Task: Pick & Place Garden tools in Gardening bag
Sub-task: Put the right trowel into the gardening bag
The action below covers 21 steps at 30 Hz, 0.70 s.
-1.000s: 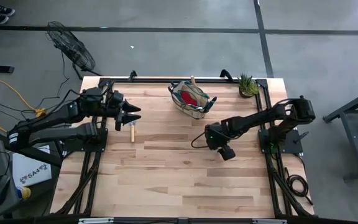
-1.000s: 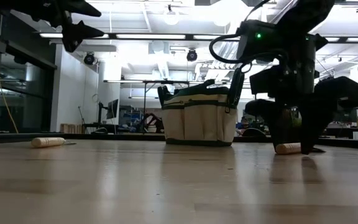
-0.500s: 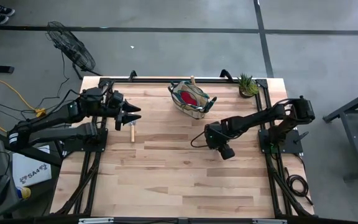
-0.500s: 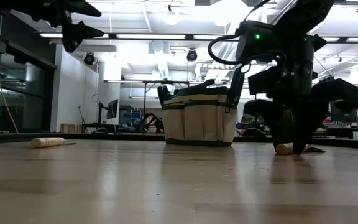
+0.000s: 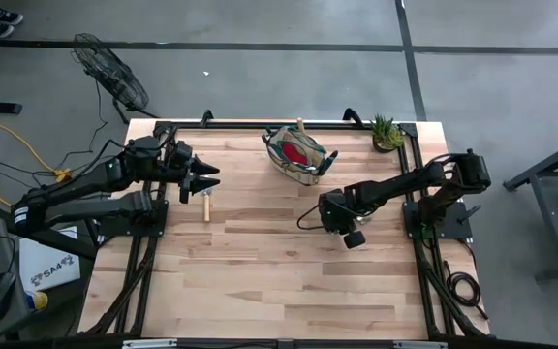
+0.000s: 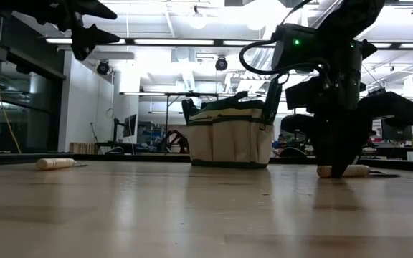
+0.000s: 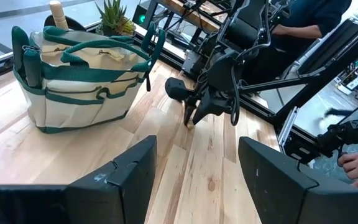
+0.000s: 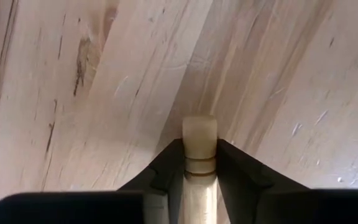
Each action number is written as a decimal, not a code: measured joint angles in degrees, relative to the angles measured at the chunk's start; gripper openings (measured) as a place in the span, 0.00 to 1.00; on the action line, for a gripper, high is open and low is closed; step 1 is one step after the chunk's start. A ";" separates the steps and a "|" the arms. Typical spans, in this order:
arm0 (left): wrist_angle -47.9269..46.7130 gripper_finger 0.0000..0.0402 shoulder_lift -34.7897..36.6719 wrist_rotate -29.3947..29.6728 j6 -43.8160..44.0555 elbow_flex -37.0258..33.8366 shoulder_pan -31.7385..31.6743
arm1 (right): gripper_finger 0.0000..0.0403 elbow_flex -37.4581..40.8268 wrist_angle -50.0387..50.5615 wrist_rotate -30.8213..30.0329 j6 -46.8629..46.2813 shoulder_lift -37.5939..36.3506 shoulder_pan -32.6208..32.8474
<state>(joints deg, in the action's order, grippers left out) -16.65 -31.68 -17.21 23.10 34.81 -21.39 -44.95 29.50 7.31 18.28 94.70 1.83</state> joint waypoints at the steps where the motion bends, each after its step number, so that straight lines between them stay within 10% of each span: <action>1: 0.01 0.55 0.00 0.00 0.04 0.00 0.00 | 0.19 0.00 0.00 0.08 -0.02 0.00 0.00; 21: 0.12 0.55 -0.05 0.44 1.17 0.02 0.02 | 0.14 -6.62 -5.71 1.37 -23.34 -2.20 0.68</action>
<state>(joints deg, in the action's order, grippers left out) -16.53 -31.73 -16.78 24.27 34.83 -21.37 -51.57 23.79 8.68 -5.05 92.49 2.51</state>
